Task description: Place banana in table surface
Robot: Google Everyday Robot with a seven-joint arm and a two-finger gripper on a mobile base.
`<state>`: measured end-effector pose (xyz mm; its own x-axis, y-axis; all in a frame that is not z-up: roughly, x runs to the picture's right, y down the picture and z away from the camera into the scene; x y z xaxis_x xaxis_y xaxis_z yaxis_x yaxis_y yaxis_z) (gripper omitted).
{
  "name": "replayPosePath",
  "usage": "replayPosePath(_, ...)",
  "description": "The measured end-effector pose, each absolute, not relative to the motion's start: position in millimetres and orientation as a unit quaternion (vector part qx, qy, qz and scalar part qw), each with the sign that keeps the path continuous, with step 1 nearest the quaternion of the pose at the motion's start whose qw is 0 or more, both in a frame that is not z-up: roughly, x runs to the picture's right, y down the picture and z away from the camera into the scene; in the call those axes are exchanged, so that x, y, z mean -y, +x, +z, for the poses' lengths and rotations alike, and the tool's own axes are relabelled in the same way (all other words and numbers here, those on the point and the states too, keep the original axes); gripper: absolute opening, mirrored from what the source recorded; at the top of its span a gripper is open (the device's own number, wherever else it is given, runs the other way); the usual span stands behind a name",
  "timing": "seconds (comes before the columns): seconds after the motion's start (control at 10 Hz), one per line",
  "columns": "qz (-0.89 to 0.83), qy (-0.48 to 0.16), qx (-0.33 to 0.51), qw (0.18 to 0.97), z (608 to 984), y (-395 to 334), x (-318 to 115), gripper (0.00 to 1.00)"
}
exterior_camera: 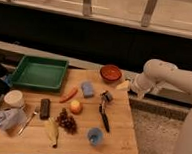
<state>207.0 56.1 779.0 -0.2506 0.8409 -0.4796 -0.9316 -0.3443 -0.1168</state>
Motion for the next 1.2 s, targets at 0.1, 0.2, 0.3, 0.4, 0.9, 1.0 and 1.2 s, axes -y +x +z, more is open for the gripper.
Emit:
replayPosePath(0.1, 0.785, -0.237, -0.096, 0.564, 779, 207, -56, 0.8)
replayPosePath(0.2, 0.785, -0.237, -0.096, 0.565, 779, 207, -56, 0.8)
replayPosePath(0.3, 0.784, -0.237, -0.096, 0.565, 779, 207, -56, 0.8)
replayPosePath(0.4, 0.781, -0.238, -0.095, 0.57, 779, 205, -57, 0.8)
replayPosePath(0.9, 0.692, -0.284, -0.066, 0.661, 754, 101, -87, 0.8)
replayPosePath(1.0, 0.672, -0.292, -0.059, 0.678, 747, 77, -94, 0.8)
replayPosePath(1.2, 0.617, -0.32, -0.036, 0.719, 729, 6, -110, 0.8)
